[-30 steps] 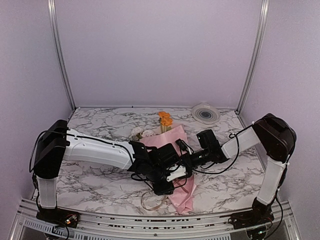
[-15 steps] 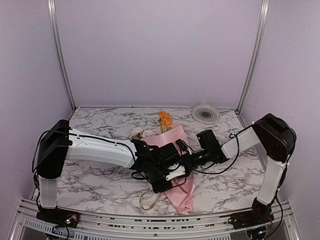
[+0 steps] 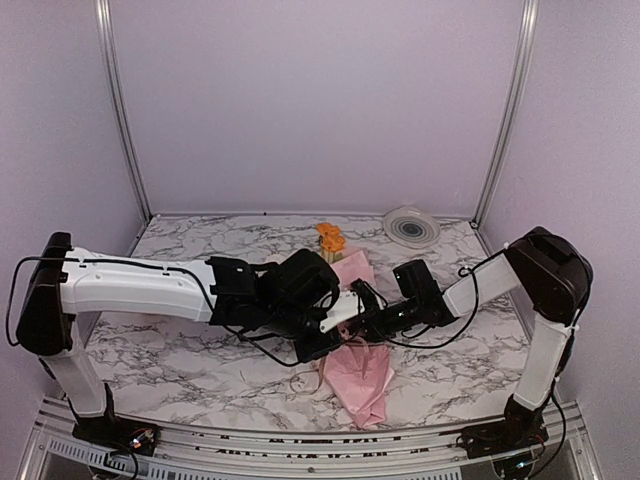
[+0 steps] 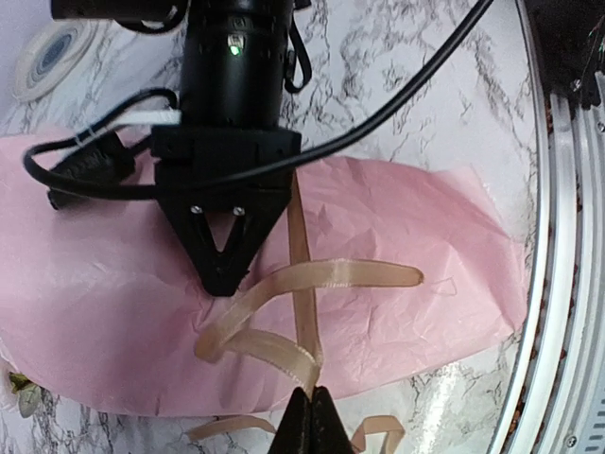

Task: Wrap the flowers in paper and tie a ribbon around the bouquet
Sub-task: Cross the ribbon over the folded bouquet.

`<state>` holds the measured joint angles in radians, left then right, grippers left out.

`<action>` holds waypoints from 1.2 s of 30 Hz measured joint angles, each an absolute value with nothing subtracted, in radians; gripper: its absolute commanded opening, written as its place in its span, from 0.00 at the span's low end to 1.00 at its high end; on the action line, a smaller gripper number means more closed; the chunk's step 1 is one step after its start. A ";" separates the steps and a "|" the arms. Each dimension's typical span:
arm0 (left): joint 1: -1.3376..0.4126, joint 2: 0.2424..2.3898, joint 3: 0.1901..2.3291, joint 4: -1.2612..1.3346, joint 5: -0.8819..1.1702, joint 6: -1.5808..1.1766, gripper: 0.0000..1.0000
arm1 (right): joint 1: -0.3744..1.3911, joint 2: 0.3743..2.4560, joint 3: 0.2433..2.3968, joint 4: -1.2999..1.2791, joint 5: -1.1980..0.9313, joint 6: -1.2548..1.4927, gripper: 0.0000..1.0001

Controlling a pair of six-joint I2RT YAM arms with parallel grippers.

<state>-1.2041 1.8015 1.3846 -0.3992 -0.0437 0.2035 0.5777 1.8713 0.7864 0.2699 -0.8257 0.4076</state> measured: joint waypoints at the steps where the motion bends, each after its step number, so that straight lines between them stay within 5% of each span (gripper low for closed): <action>1: -1.204 1.774 1.370 -0.376 -0.043 0.207 0.00 | 0.578 1.871 0.786 0.268 -0.825 0.406 0.27; 18: -1.106 1.838 1.338 -0.240 -0.226 0.113 0.00 | 0.578 1.872 0.789 0.226 -0.832 0.377 0.26; 36: -1.055 1.954 1.377 -0.218 -0.191 0.119 0.00 | 0.578 1.872 0.836 0.110 -0.847 0.322 0.24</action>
<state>-1.0550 1.9537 1.3773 -0.2180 -0.1913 0.1188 0.5777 1.8717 0.8356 0.1104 -0.8471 0.3218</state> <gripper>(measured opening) 0.004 0.242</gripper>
